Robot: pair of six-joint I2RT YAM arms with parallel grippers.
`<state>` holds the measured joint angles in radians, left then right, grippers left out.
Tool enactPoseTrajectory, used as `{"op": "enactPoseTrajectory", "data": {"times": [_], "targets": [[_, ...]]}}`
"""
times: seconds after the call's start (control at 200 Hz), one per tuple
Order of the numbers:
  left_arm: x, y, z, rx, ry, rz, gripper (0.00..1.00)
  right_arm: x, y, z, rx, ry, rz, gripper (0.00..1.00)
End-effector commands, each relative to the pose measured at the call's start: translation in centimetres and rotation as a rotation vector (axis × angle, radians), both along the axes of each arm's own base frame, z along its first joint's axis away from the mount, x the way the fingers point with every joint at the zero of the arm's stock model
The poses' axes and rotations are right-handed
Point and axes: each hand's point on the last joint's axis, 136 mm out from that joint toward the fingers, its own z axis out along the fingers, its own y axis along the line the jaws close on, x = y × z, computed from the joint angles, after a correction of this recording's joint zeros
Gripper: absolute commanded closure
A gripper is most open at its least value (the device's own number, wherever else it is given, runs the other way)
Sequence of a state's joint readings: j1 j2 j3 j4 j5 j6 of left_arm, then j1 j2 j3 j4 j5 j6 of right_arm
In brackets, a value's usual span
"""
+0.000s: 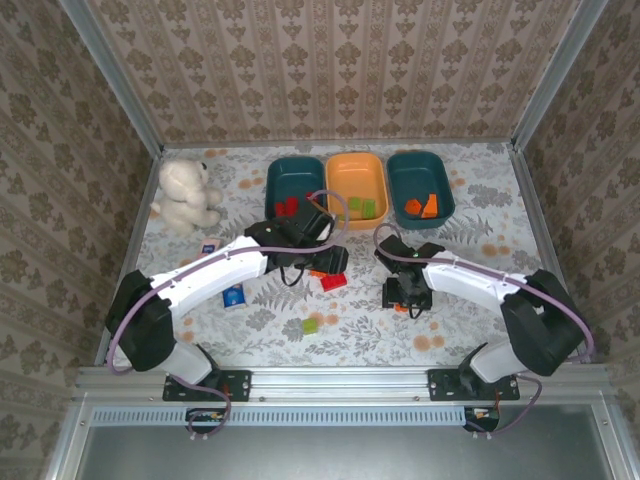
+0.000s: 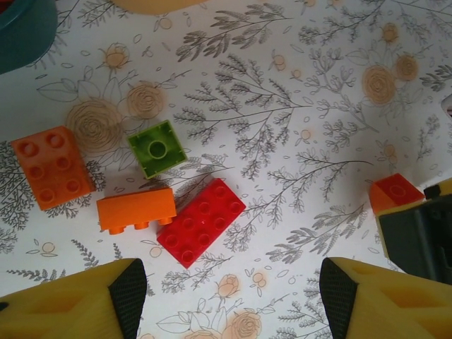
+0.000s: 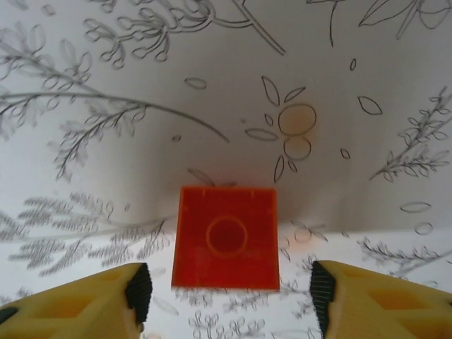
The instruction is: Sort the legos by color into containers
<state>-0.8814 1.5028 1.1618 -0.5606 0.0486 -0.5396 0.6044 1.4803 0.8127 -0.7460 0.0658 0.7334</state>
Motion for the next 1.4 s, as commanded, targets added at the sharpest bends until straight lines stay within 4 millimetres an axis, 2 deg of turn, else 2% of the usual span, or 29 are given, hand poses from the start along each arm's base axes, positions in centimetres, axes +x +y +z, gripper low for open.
{"op": "enactPoseTrajectory", "data": {"times": [0.0,0.11,0.27,0.345,0.445,0.525,0.655,0.795,0.96,1.085,1.23,1.395], "targets": [[0.1,0.3,1.2,-0.037,-0.013,0.021,0.30,0.8,0.2,-0.5,0.022,0.014,-0.034,0.43],[0.2,0.8,1.5,-0.041,-0.018,0.033,0.30,0.9,0.3,-0.9,0.039,0.019,-0.048,0.50],[0.4,1.2,1.9,-0.052,-0.027,0.047,0.30,1.5,0.6,-0.6,0.048,0.006,-0.055,0.71],[0.5,1.3,2.3,-0.062,-0.030,0.053,0.31,2.1,0.7,0.6,0.050,-0.026,-0.053,0.74],[1.1,0.7,4.2,-0.107,-0.052,0.061,0.31,3.9,0.9,3.9,0.077,-0.103,-0.052,0.75],[2.4,0.0,6.5,-0.153,-0.088,0.071,0.31,6.0,0.7,6.8,0.106,-0.160,-0.060,0.75],[5.5,-0.6,10.0,-0.237,-0.127,0.113,0.31,11.2,-0.5,10.8,0.126,-0.245,-0.076,0.75],[9.0,-0.5,11.5,-0.315,-0.130,0.168,0.31,17.6,-1.9,12.5,0.136,-0.297,-0.114,0.75],[11.5,-0.4,12.0,-0.361,-0.116,0.204,0.31,24.5,-3.8,11.7,0.115,-0.317,-0.170,0.75],[12.2,0.0,12.2,-0.359,-0.125,0.216,0.31,28.2,-5.1,10.1,0.110,-0.310,-0.204,0.75],[11.9,0.7,12.0,-0.349,-0.121,0.231,0.31,30.7,-5.4,6.8,0.101,-0.251,-0.202,0.74],[11.5,1.7,11.7,-0.334,-0.116,0.251,0.31,32.6,-6.0,4.6,0.105,-0.241,-0.208,0.74]]}}
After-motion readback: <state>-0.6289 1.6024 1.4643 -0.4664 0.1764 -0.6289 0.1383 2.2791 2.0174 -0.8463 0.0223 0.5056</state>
